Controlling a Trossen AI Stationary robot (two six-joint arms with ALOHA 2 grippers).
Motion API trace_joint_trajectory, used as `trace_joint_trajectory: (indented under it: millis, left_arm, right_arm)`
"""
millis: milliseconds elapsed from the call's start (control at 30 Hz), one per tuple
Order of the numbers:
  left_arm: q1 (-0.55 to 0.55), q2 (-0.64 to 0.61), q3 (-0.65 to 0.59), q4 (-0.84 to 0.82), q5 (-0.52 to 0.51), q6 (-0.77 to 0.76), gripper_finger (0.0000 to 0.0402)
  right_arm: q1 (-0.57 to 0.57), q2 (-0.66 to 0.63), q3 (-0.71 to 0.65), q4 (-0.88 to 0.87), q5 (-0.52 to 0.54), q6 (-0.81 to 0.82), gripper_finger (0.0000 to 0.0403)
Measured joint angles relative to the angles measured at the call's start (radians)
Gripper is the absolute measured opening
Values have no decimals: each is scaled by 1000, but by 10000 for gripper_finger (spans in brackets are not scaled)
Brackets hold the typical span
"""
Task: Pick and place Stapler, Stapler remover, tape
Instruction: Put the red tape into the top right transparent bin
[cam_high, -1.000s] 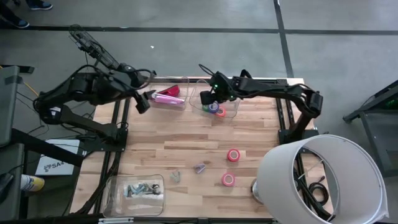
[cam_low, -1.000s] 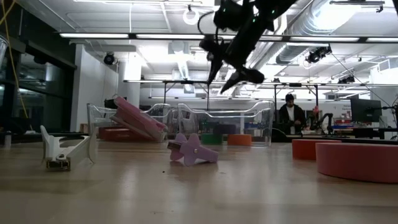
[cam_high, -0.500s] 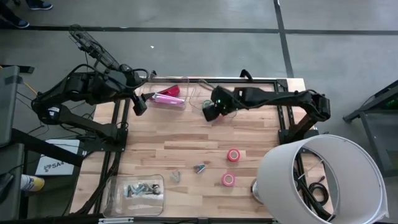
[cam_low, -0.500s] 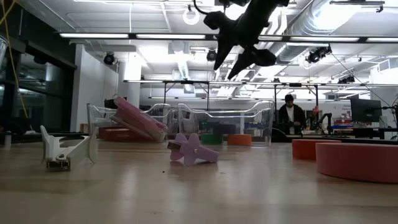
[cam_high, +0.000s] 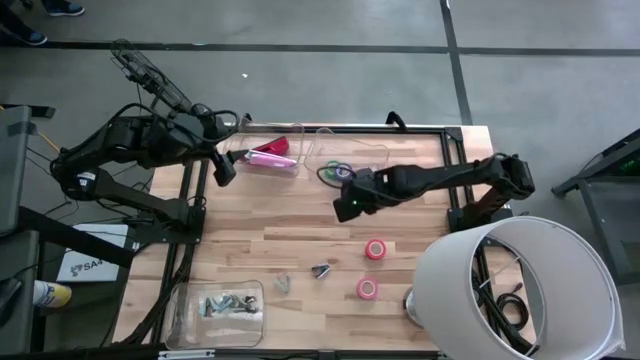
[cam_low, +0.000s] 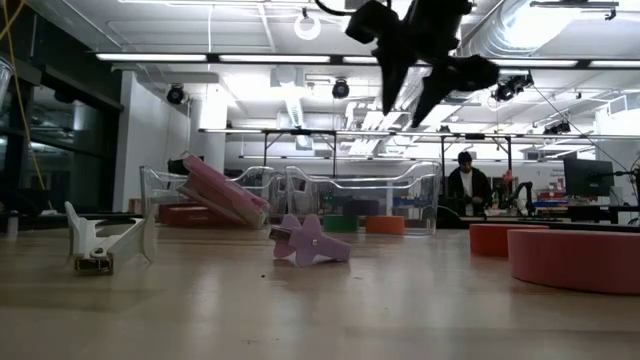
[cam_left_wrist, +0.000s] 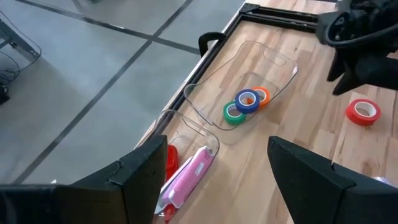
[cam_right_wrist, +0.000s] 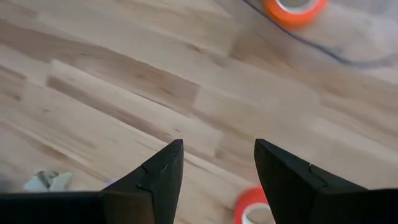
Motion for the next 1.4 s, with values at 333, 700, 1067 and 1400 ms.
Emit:
trace_joint_trajectory:
  millis: [333, 700, 1067, 1400]
  left_arm:
    - [0, 0, 0, -42, 13, 9, 273]
    - [0, 1, 0, -42, 12, 35, 273]
    - [0, 1, 0, -42, 12, 38, 273]
    - [0, 1, 0, -42, 12, 37, 273]
  right_arm:
    - [70, 0, -31, -134, -31, 251, 188]
    - [171, 1, -250, -39, -141, 513, 188]
    - [227, 1, -414, 173, -159, 632, 188]
    - [238, 1, -520, 306, -170, 675, 188]
